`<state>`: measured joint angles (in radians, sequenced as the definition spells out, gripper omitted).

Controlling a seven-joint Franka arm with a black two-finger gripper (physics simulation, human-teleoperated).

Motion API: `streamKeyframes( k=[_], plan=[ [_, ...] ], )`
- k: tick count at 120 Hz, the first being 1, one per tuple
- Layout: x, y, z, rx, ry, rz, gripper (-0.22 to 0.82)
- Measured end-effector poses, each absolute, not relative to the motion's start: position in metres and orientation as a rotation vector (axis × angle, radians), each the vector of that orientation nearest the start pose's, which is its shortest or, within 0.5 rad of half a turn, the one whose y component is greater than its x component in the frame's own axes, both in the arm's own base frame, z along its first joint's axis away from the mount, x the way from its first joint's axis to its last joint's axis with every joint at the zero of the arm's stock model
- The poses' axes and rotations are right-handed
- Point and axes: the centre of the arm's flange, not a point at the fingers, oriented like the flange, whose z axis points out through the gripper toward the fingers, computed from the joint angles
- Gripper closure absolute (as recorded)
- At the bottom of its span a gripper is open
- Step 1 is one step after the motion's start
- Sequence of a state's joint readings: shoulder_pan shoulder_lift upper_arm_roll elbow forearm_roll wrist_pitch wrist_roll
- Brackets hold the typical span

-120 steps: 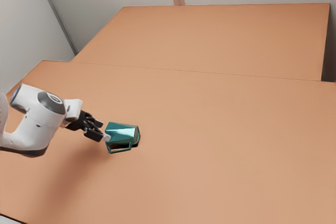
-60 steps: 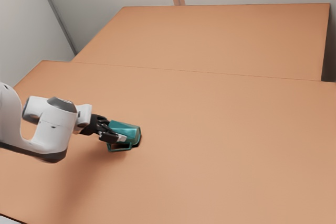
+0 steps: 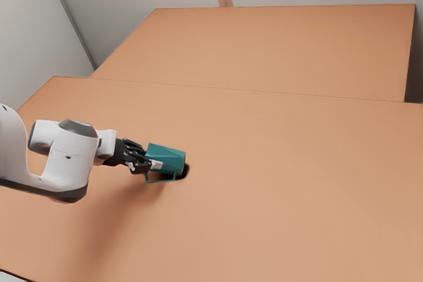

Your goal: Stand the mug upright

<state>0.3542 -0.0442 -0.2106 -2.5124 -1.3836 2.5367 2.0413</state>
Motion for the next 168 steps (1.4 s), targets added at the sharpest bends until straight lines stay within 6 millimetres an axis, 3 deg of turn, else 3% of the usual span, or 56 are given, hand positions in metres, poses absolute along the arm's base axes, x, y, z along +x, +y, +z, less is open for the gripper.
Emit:
streamKeyframes(
  k=[29,56,66,90,108,115,130,145,168],
  plan=[
    [0.459,0.07,0.311,-2.942,1.204,-1.243,0.74],
    [0.46,0.072,0.314,-2.919,1.206,-1.245,0.77],
    [0.462,0.07,0.326,-2.879,1.224,-1.256,0.78],
    [0.501,0.038,0.377,-2.672,1.535,-1.165,0.78],
    [0.532,0.03,0.405,-2.585,1.804,-0.811,0.79],
    [0.527,0.022,0.408,-2.614,1.815,-0.677,0.79],
    [0.491,0.011,0.422,-2.693,1.742,-0.43,0.79],
    [0.461,0.013,0.415,-2.813,1.545,-0.25,0.79],
    [0.448,0.016,0.396,-2.945,1.207,-0.153,0.79]
  ],
)
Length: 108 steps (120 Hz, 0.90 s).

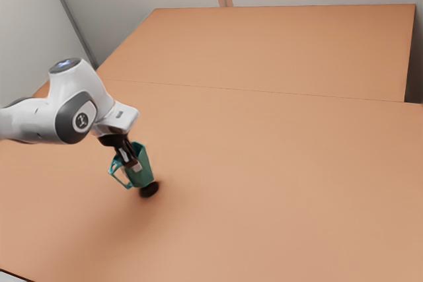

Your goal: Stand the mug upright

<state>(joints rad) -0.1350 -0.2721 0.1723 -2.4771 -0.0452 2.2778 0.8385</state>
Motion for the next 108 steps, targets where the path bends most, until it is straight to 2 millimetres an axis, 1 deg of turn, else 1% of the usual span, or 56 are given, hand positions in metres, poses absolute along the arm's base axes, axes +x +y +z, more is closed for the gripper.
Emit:
streamKeyframes(
  k=[25,50,77,97,108],
  plan=[
    [0.447,0.016,0.384,-3.05,0.895,-0.123,0.78],
    [0.451,0.016,0.371,-3.11,0.657,-0.096,0.78],
    [0.453,0.016,0.363,-3.146,0.471,-0.073,0.78],
    [0.456,0.016,0.357,-3.16,0.369,-0.054,0.78],
    [0.459,0.016,0.358,-3.164,0.323,-0.054,0.78]
  ],
)
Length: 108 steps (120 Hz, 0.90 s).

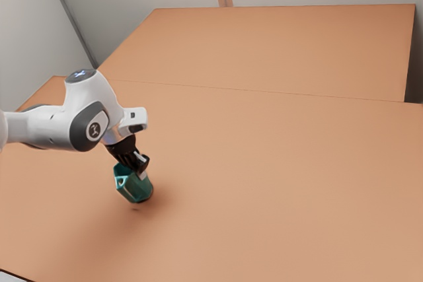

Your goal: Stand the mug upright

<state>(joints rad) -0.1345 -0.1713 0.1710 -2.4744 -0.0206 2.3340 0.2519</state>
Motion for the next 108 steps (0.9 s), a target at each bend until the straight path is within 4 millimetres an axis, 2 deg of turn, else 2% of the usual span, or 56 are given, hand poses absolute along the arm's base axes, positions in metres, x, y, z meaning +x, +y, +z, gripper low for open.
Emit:
streamKeyframes(
  k=[11,38,53,80,108],
  plan=[
    [0.461,0.016,0.359,-3.171,0.286,-0.055,0.72],
    [0.47,0.015,0.364,-3.182,0.218,-0.052,0.44],
    [0.479,0.014,0.371,-3.185,0.192,-0.056,0.33],
    [0.499,0.006,0.382,-3.185,0.183,-0.028,0.22],
    [0.518,-0.015,0.414,-3.179,0.229,-0.03,0.11]
  ],
)
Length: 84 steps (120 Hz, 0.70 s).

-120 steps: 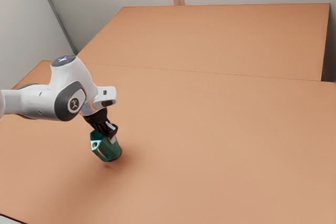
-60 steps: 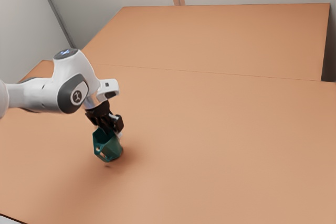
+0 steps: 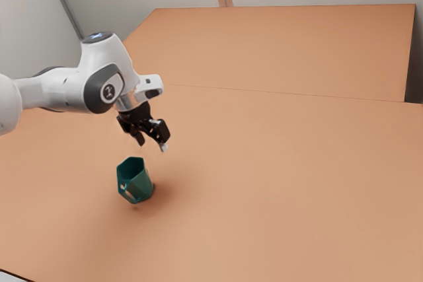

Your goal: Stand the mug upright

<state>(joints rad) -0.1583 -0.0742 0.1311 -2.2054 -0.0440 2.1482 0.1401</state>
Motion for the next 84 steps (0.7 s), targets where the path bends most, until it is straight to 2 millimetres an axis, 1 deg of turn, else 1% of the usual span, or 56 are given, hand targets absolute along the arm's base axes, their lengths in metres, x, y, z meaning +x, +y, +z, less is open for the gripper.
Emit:
streamKeyframes(
  k=[8,24,33,42,54,67,74,84],
  plan=[
    [0.526,-0.017,0.425,-3.177,0.231,-0.031,0.08],
    [0.547,-0.015,0.455,-3.173,0.228,-0.043,0.04],
    [0.57,-0.014,0.48,-3.164,0.243,-0.075,0.03],
    [0.58,-0.013,0.508,-3.157,0.263,-0.113,0.02],
    [0.584,-0.011,0.54,-3.148,0.297,-0.151,0.01],
    [0.584,-0.004,0.572,-3.136,0.317,-0.181,0.01],
    [0.583,0.002,0.582,-3.134,0.318,-0.175,0.01],
    [0.58,0.013,0.59,-3.138,0.312,-0.16,0.0]
  ],
)
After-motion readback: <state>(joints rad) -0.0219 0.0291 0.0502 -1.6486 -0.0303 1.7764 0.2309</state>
